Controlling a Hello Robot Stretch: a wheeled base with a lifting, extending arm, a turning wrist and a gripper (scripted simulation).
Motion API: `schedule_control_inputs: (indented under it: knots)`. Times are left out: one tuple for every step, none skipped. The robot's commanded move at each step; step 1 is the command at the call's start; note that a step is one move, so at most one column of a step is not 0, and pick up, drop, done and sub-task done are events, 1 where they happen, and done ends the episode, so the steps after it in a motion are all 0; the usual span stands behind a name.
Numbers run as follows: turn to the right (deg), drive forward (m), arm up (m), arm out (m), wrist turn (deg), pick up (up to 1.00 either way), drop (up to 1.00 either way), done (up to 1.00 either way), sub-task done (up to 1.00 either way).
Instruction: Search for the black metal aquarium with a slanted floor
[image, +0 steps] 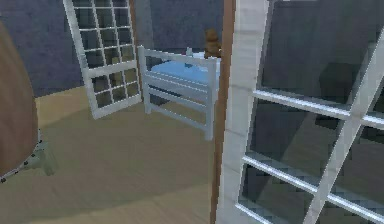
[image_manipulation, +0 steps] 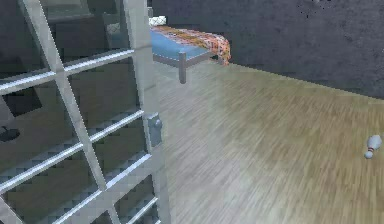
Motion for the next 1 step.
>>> schedule_control_inputs:
  knots:
    - [-21.0, 0.0, 0.0, 0.0, 0.0, 0.0, 0.0, 0.0, 0.0]
